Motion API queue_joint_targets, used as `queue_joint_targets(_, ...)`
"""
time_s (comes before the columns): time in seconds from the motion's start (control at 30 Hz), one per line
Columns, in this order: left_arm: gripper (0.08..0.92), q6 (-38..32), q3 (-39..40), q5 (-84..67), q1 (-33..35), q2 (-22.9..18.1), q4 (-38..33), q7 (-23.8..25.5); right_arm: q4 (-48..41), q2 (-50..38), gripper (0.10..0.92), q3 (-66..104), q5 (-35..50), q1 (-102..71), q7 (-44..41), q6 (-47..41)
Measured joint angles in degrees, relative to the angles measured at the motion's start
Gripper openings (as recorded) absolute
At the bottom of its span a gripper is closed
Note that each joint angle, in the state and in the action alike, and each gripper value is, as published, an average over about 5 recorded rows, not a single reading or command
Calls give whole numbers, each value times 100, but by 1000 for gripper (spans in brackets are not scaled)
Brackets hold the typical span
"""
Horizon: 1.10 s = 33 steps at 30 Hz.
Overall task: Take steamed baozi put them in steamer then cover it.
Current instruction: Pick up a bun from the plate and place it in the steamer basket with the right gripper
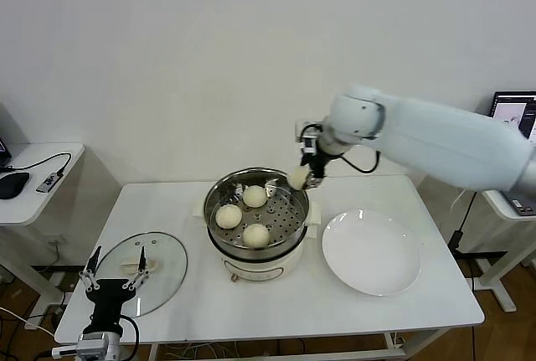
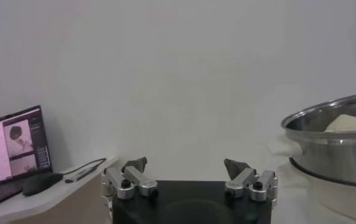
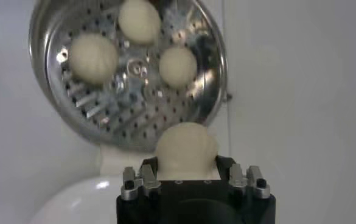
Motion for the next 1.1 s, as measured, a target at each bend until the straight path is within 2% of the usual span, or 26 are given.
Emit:
queue_joint_targets(0.37,823,-19,-48,-24,-6,-7,47,-4,-364,617,600,-97,3,-489,222,-196)
queue_joint_targets(0.9,823,-39,-23,5,-26,-38,68,-10,-764,835,603,-30,-391,-1069,315,-280)
queue_joint_targets(1.0,823,-56,-24,36,-18,-51,64,-15,-785,840,639,13,-450,-1120,326,-279)
queue_joint_targets(1.1,823,-69,-27,62,-5,-54,48,-19,-779,824,720,69,-477,-1138,336,-282)
